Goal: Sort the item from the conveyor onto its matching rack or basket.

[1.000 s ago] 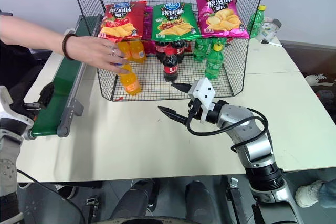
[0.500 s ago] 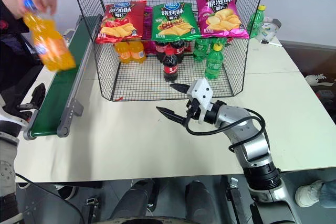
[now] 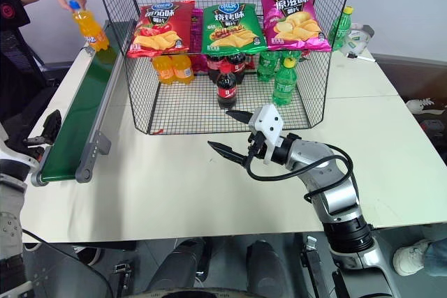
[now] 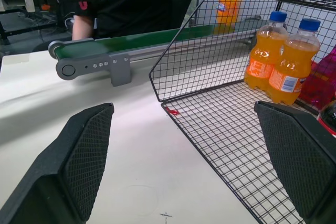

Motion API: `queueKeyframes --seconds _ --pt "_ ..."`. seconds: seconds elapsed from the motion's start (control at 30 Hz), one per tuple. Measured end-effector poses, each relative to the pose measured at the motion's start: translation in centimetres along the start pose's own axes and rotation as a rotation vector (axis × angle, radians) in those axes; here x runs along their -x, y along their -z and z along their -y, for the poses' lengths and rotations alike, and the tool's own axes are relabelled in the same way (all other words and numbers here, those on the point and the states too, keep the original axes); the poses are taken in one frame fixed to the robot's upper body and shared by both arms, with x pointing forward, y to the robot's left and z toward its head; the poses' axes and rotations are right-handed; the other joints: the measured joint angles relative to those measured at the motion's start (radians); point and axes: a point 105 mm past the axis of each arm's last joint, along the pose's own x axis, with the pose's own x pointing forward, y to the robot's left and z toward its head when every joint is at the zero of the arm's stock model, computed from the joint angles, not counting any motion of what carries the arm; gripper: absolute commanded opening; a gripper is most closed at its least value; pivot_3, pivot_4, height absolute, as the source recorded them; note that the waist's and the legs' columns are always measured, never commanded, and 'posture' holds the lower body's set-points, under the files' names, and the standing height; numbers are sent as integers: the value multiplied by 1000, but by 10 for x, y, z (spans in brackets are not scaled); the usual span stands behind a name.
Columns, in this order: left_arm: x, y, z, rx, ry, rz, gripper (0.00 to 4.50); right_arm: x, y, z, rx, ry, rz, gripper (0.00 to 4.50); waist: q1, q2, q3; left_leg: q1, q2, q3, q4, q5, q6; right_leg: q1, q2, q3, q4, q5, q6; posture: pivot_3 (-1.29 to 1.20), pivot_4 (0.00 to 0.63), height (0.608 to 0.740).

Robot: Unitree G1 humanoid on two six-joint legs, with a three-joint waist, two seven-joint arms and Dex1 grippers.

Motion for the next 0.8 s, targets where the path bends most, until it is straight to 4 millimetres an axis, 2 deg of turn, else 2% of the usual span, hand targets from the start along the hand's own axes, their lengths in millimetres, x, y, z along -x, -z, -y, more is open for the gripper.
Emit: queueKeyframes --seconds 0.8 --pt "5 13 1 7 -11 -48 4480 -6 0 8 0 7 10 4500 -1 0 0 0 0 0 0 0 0 0 0 0 0 0 0 0 150 740"
